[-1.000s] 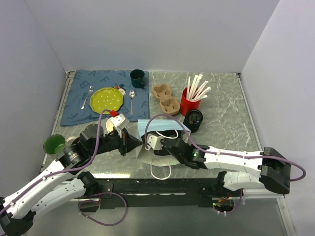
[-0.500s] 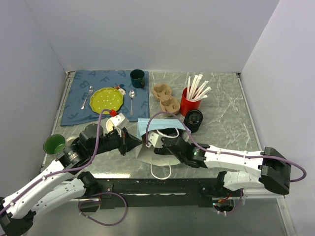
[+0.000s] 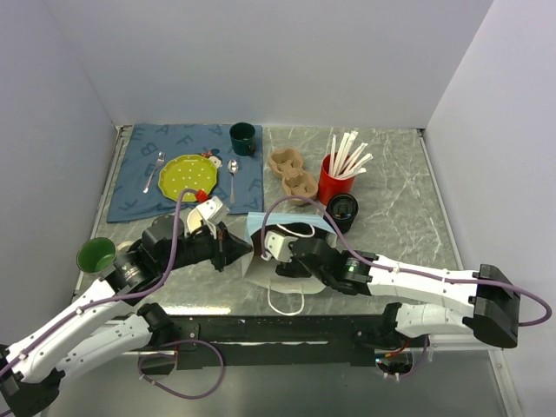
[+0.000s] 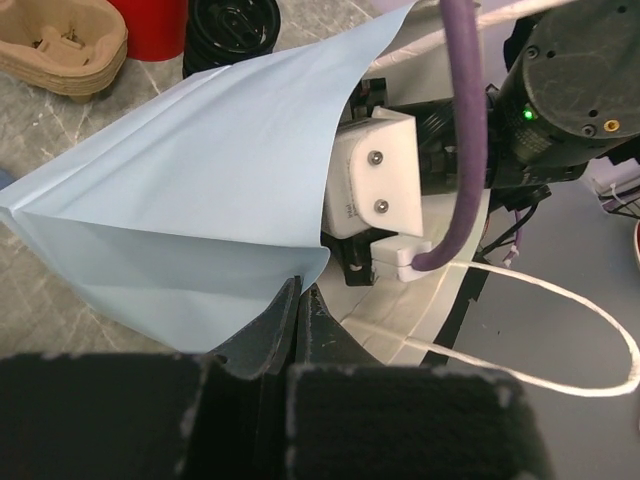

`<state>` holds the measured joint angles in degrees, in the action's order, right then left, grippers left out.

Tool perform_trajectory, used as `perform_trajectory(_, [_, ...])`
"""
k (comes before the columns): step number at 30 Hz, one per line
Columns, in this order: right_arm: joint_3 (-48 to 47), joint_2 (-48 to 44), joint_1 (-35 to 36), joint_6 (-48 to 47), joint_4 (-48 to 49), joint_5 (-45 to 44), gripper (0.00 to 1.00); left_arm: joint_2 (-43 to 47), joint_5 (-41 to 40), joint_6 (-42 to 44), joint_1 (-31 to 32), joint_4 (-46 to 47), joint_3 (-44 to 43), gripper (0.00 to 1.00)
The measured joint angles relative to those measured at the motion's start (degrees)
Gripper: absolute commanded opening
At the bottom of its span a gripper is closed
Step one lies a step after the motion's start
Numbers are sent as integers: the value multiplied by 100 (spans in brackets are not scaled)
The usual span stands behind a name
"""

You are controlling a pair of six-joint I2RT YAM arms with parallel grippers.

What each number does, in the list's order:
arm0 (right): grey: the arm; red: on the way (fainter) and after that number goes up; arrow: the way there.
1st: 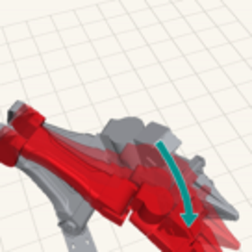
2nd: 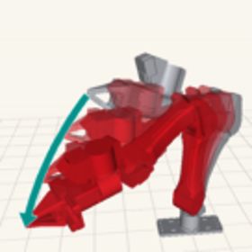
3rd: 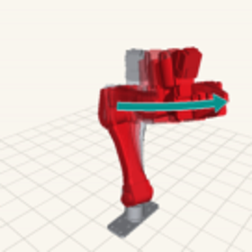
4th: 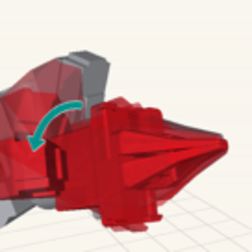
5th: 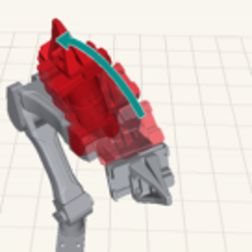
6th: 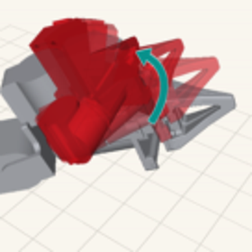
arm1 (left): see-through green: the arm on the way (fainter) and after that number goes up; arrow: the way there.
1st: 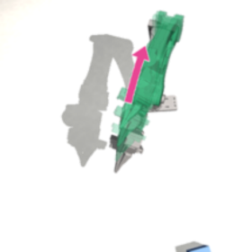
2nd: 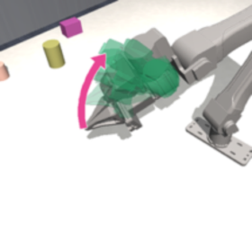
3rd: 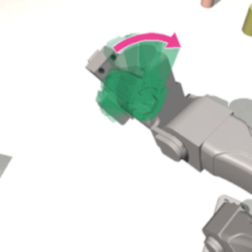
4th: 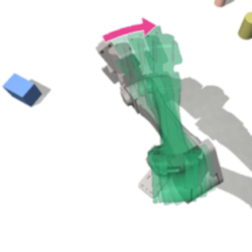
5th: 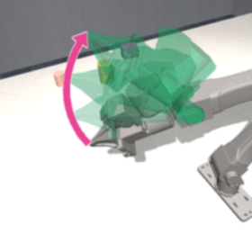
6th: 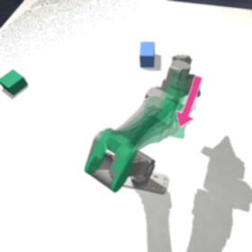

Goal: Pack the takeout coffee

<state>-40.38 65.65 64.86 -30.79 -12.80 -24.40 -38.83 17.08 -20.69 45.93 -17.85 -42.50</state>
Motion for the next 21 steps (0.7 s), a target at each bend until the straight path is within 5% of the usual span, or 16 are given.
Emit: perform_trajectory(21, [-494, -326, -26, 286, -1281, 704, 94, -236, 63, -2, 0, -22, -199, 2])
